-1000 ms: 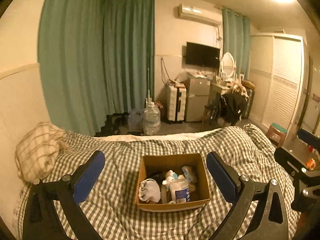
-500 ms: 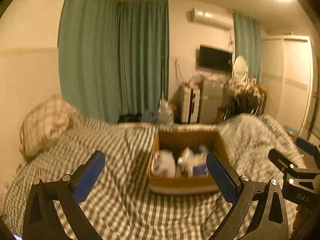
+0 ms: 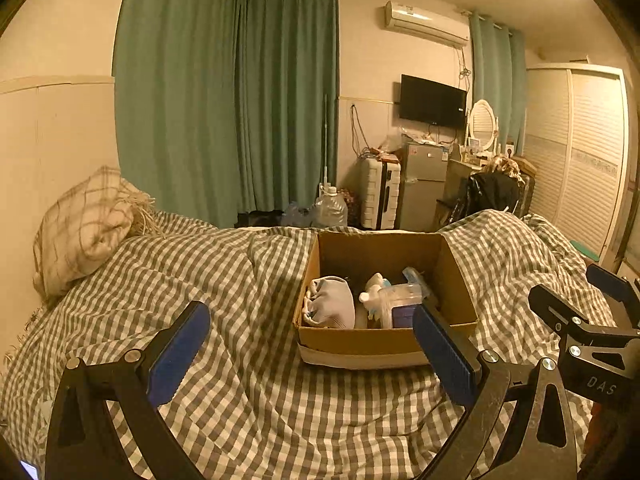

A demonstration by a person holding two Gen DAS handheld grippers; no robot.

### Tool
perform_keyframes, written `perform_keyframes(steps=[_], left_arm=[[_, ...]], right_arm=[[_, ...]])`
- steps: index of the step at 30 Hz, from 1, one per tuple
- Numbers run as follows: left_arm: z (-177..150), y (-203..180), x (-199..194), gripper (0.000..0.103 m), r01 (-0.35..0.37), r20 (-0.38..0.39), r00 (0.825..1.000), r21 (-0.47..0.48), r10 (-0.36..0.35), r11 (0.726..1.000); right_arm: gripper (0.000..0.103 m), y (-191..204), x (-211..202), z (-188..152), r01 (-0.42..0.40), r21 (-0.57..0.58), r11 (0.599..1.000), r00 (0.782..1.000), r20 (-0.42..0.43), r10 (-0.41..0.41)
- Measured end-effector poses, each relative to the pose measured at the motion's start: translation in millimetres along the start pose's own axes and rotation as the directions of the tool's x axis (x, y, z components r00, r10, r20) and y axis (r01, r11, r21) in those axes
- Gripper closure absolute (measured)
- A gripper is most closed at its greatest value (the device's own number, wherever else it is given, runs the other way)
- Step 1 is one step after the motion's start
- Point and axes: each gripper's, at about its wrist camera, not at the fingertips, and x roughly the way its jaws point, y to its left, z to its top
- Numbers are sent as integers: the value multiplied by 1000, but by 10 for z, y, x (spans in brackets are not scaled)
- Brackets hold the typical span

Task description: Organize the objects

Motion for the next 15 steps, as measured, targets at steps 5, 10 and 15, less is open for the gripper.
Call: perform_keyframes(steps=[5, 10, 15], left_arm=[[-13, -11, -5, 0, 9, -10, 1000, 4, -9, 1000], [-11, -18, -3, 0, 9, -13, 1000, 6, -9, 1000], [-16, -24, -3, 0, 10, -15, 1000, 6, -10, 1000]], right_arm=[[0, -12, 8, -5, 4, 8, 1000, 1000, -1, -4], [0, -17, 26, -18, 7, 8, 1000, 1000, -11, -7], [0, -21, 27, -18, 9, 9, 1000, 1000, -10, -9]])
